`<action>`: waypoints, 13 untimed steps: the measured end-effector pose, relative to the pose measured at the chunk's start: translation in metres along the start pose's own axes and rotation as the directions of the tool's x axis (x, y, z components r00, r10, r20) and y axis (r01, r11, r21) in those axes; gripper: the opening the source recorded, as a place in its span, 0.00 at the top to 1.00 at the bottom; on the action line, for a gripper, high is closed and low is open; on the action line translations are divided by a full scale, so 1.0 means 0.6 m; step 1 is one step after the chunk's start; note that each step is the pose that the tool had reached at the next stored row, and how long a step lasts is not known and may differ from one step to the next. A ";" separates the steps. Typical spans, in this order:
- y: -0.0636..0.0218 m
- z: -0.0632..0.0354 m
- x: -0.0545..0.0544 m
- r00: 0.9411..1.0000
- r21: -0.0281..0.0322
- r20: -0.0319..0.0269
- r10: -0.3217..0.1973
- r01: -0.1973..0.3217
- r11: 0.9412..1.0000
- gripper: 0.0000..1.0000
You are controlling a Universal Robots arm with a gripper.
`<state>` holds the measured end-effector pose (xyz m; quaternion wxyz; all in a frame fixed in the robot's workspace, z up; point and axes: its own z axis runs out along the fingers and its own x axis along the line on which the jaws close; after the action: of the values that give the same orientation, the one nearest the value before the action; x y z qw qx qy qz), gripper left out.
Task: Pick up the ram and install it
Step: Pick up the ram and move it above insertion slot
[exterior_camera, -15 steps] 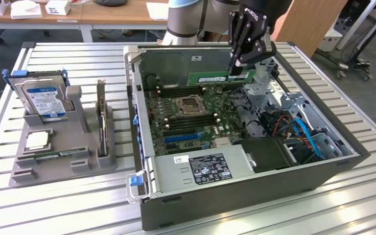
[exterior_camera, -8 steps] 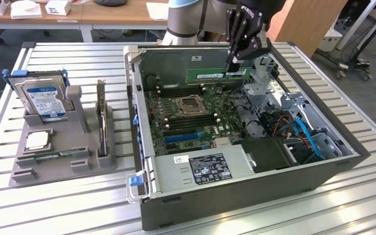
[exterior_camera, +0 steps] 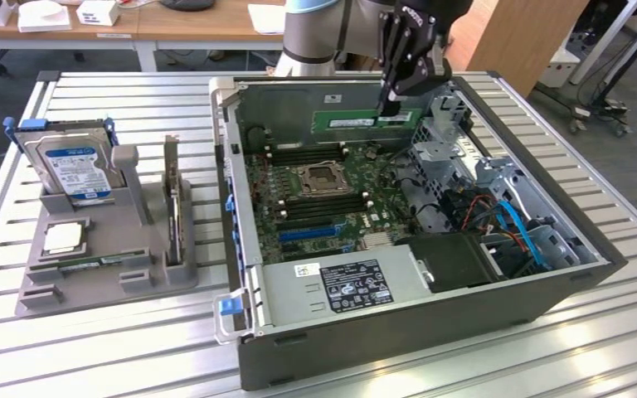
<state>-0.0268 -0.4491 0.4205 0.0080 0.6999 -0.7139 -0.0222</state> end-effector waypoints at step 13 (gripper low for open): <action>0.001 0.009 -0.047 1.000 0.000 0.000 0.005 -0.005 1.000 0.89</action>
<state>-0.0268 -0.4207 0.4158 0.0079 0.6981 -0.7156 -0.0222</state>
